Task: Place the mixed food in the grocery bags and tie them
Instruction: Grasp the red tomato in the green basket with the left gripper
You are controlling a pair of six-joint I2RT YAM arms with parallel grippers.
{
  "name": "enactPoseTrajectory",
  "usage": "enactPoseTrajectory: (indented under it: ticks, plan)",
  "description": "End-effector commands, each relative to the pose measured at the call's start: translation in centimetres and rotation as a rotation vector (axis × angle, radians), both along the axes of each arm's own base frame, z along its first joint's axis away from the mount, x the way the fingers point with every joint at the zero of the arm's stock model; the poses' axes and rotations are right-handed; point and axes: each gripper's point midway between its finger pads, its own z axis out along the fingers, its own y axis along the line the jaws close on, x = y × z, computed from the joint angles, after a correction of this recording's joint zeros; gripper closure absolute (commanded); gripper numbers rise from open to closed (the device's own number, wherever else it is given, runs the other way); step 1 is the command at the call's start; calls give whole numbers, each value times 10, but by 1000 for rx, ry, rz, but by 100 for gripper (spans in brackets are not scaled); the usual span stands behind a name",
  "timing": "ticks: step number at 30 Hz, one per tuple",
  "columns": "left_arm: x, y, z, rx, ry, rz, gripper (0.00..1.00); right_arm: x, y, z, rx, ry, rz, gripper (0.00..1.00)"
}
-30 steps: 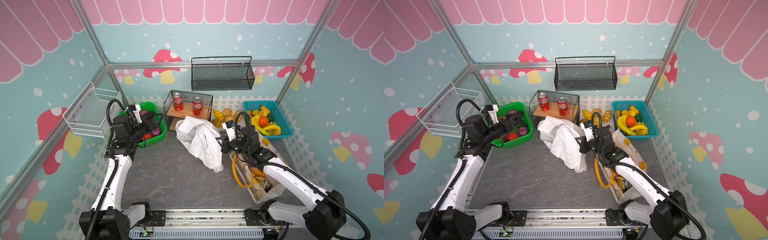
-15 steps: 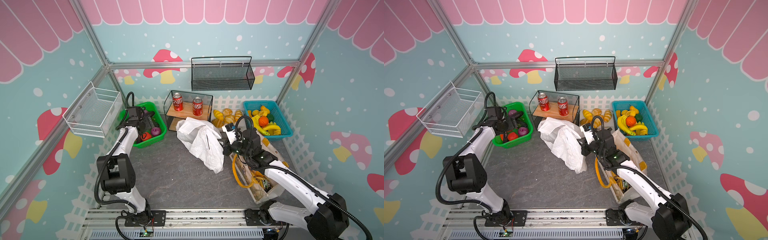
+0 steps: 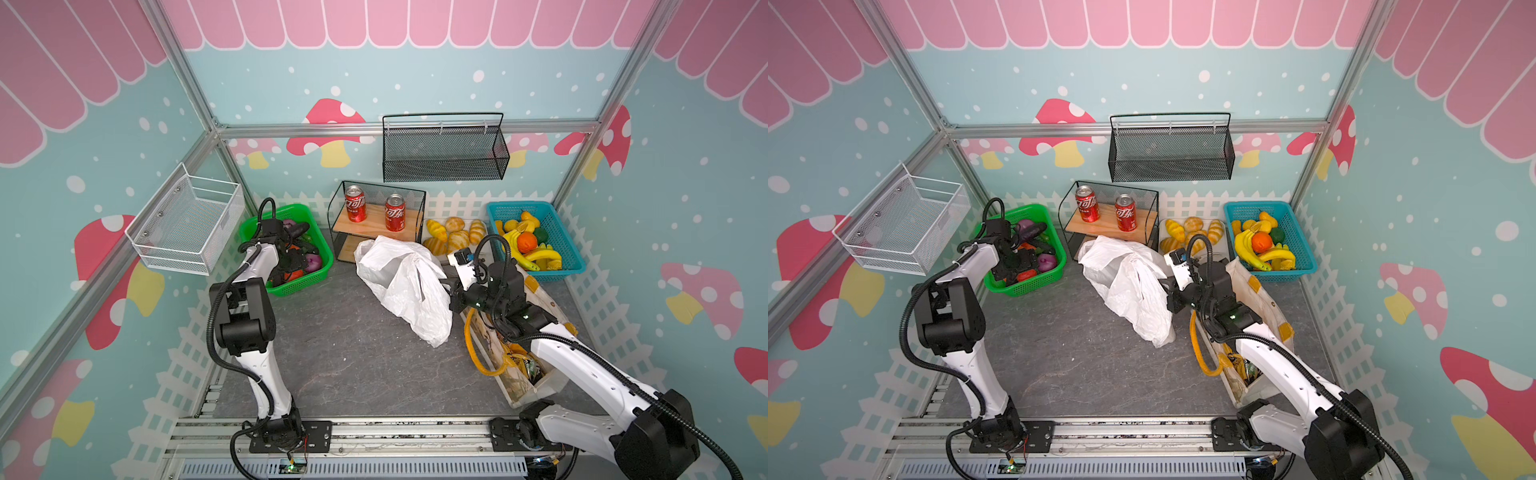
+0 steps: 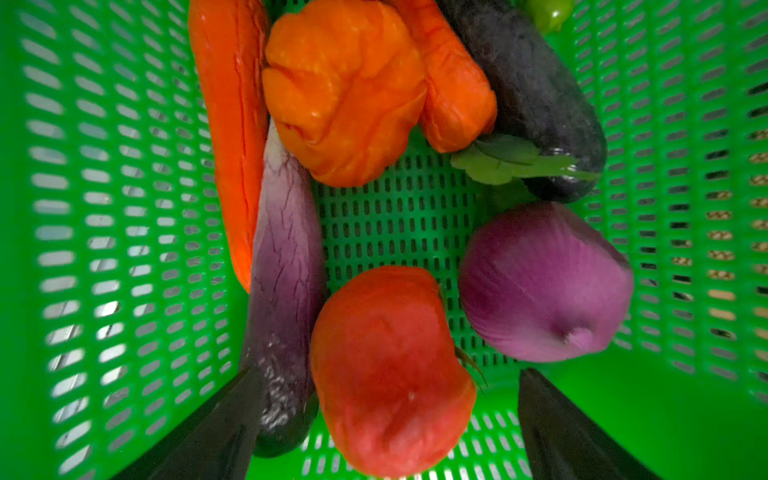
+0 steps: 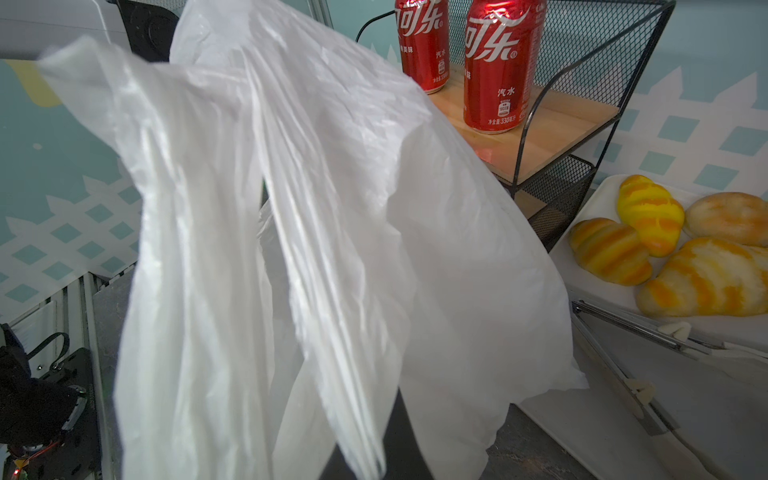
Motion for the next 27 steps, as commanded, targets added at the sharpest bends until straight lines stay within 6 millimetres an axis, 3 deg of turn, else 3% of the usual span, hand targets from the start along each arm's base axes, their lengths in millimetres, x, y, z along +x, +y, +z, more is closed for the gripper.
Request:
enactPoseTrajectory:
  ticks: [1,7,11,15,21,27]
  plan:
    - [0,4,-18,-3,57,-18,6,1,-1,2,-3,-29,6,100]
    - [8,-2,-37,-38,79,-34,20,1,0,0,-3,-23,11,100]
    - [8,-5,-33,-53,70,-46,34,1,0,-1,-6,-21,11,100]
    - [-3,-21,-31,-88,79,-64,42,2,1,-1,-6,-19,13,100]
    - [-21,-54,-3,-109,42,-109,48,2,1,-2,-6,-16,15,100]
    - [-24,-66,20,-146,-25,-113,52,2,4,-4,-1,-5,29,100]
